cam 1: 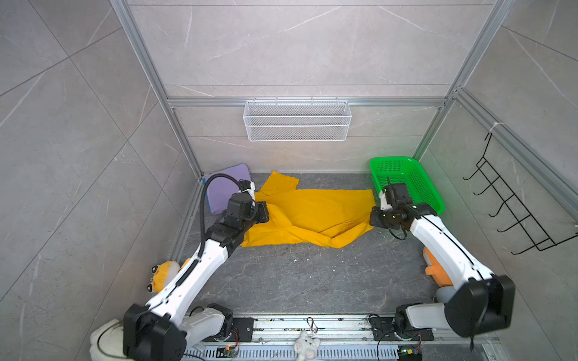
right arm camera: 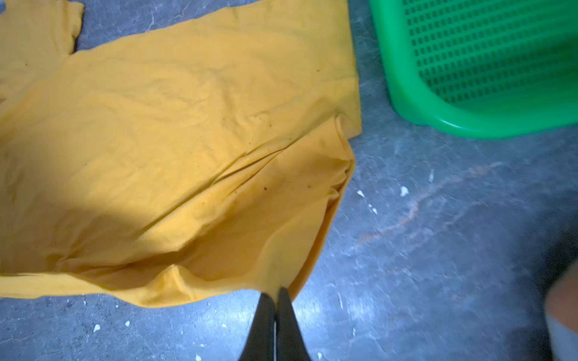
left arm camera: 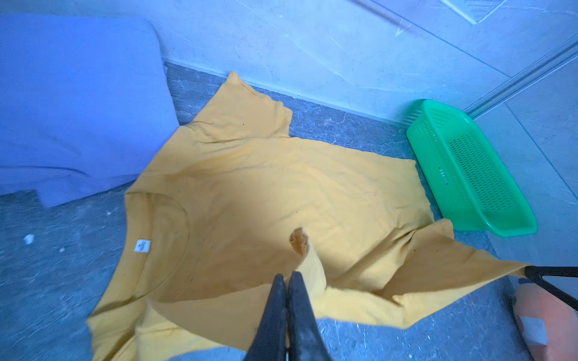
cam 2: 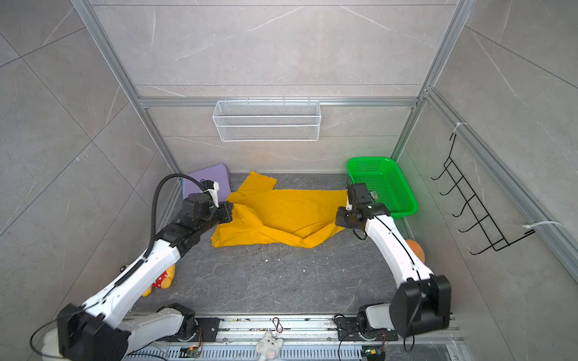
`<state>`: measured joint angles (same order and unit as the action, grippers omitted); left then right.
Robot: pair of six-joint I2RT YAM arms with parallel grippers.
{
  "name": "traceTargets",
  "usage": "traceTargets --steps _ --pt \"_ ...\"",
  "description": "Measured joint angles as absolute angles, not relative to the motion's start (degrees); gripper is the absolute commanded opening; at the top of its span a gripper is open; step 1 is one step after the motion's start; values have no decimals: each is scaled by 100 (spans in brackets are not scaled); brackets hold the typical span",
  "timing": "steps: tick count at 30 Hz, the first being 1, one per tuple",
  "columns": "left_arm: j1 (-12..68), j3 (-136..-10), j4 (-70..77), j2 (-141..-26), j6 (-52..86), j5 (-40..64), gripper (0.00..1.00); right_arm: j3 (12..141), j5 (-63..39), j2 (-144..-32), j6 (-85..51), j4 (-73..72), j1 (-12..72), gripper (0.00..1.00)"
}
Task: Fold and stack t-shirts
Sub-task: Fold the T-shirt at the center of the table.
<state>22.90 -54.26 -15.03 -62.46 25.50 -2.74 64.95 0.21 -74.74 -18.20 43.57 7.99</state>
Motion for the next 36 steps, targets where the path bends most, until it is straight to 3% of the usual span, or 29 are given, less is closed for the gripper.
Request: traceTargets --steps 7,13,25,36 --pt "2290 -4543 -2722 -4456 2574 -440 0 5404 189 -5833 -2123 4851 578 0" --pt "2290 -4379 -3114 -3780 2593 -67 0 5280 480 -5048 -2528 5216 482 0" --pt "2300 -4265 -3258 -3706 2589 464 0 4121 438 -4672 -3492 5022 480 0" --pt "2300 -4602 -2862 -4821 2506 303 0 3837 585 -5843 -3747 4180 440 0"
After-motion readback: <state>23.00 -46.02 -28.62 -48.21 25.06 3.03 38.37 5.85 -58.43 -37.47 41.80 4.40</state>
